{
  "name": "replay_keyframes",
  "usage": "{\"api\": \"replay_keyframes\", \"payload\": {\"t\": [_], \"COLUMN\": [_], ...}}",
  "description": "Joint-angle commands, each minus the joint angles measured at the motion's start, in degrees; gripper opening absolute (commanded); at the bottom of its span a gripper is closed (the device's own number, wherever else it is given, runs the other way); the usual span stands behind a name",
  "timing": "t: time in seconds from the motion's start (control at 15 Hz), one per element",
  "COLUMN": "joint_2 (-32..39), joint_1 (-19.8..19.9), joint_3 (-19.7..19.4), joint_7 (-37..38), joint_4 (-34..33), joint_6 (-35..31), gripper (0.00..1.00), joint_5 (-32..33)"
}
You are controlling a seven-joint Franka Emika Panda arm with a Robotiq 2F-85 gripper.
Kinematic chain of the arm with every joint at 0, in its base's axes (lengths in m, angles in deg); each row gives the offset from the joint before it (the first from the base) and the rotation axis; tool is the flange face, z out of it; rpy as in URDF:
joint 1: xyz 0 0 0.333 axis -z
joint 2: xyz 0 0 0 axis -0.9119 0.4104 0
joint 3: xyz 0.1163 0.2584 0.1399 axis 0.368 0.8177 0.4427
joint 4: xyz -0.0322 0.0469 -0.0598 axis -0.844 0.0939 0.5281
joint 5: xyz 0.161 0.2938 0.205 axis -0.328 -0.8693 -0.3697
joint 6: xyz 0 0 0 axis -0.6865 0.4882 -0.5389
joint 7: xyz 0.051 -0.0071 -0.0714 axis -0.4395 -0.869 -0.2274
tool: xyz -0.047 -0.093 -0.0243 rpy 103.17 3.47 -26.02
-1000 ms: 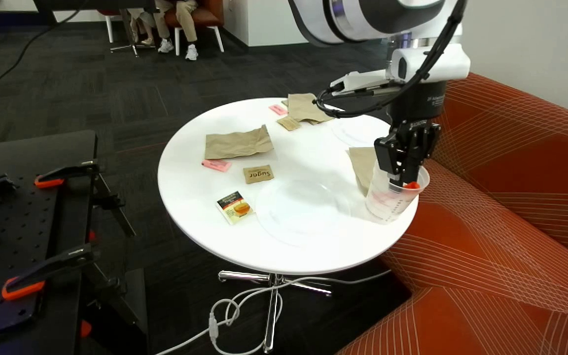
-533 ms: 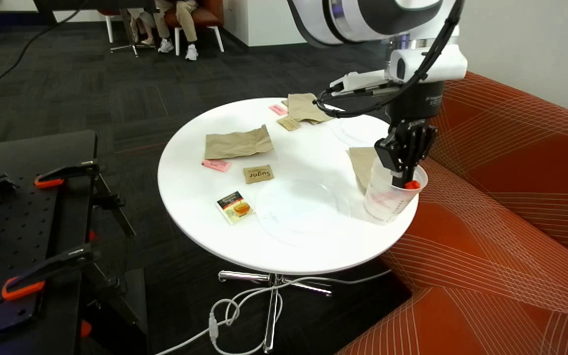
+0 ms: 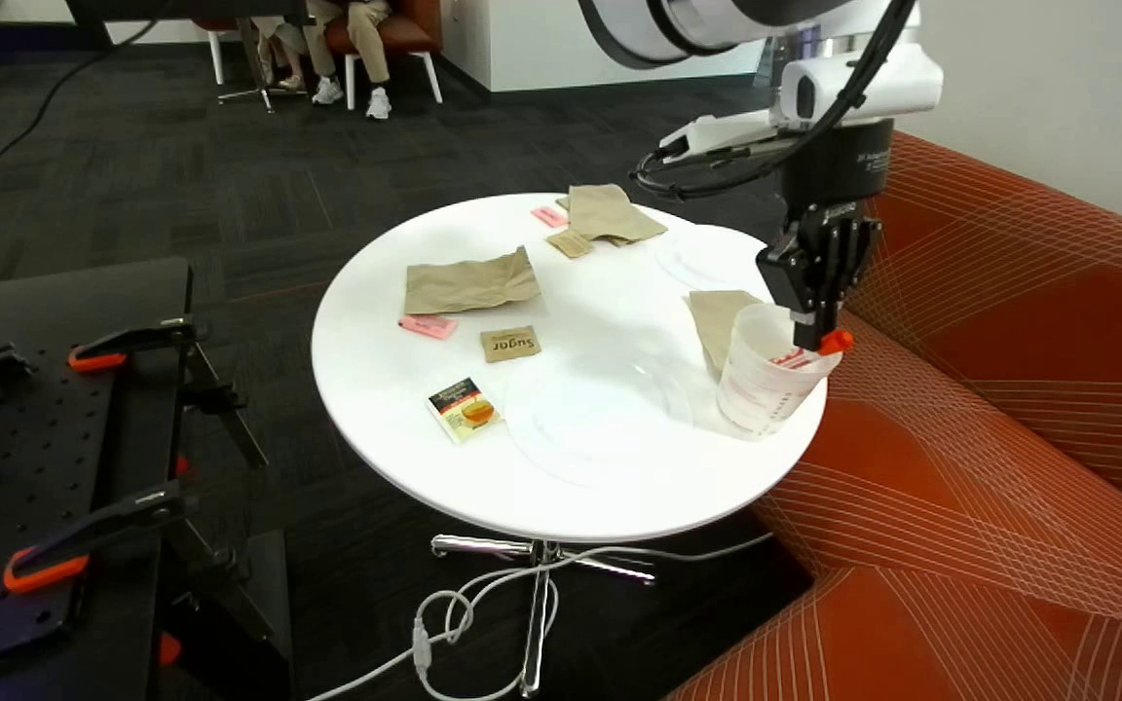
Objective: Move the marker from the cup to the table
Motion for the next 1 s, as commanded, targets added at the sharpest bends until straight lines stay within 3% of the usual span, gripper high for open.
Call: {"api": "replay_keyframes", "payload": {"t": [0.0,0.53,0.93], "joint_2": [-4.9,-14.9,-23.6], "joint_1": [-2.8,-5.2,-5.9], "joint_3": [-2.7,-3.5,-0.3], "joint_7": [0.9,1.1,-1.1], "joint_4": [3.5,8.0,14.9], "joint_6": [-0.1,0.5,0.8], "gripper": [0.04,0.04,0.04], "joint_5": [1.9,5.5,9.8]}}
